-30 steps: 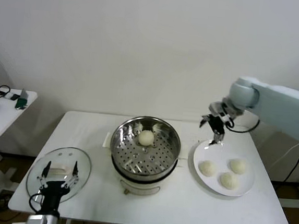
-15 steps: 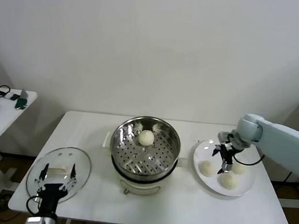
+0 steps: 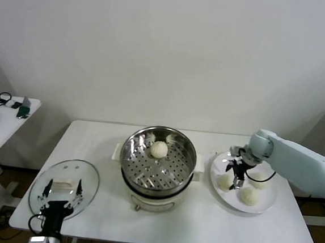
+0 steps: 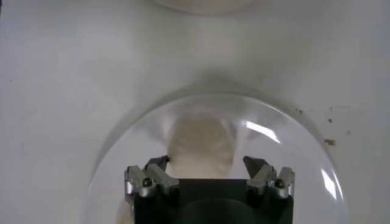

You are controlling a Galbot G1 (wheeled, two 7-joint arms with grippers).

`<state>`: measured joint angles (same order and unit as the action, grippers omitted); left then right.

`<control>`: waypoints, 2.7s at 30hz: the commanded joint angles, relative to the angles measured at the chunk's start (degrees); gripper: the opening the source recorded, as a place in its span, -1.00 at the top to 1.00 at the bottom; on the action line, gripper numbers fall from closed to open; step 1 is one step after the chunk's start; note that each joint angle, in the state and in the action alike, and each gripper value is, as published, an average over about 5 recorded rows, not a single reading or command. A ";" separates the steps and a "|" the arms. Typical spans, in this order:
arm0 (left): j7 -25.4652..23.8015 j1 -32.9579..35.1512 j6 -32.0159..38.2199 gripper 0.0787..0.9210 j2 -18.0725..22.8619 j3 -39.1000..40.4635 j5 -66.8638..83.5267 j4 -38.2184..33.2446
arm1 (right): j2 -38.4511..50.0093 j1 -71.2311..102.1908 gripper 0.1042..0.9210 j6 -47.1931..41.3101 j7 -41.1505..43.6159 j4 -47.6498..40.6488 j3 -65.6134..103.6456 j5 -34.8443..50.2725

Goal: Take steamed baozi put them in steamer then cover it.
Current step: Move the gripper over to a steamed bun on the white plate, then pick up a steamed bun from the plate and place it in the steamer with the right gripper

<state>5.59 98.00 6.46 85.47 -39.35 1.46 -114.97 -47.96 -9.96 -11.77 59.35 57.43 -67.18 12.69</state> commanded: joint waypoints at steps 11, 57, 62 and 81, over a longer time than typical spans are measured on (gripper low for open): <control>-0.03 0.06 0.07 -0.77 -0.02 0.00 -0.22 0.19 | -2.52 2.44 -0.74 0.96 1.66 -3.80 2.33 -1.04; -0.22 3.13 1.73 -0.77 0.16 2.73 -1.42 -1.98 | -22.70 -40.56 -0.55 -9.69 -10.60 15.73 -25.32 45.38; -0.23 2.82 1.61 -0.77 0.36 2.71 -1.40 -2.02 | -27.86 -37.57 -0.55 -11.88 -12.20 15.62 -26.38 43.87; -0.24 1.64 1.52 -0.77 -0.07 2.12 -0.77 -0.56 | -37.26 -26.53 -0.55 -14.30 -13.90 9.52 -26.62 40.18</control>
<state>5.36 99.80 7.98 85.49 -37.20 0.55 -115.79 -81.25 -40.23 -24.94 46.52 68.25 -93.53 53.55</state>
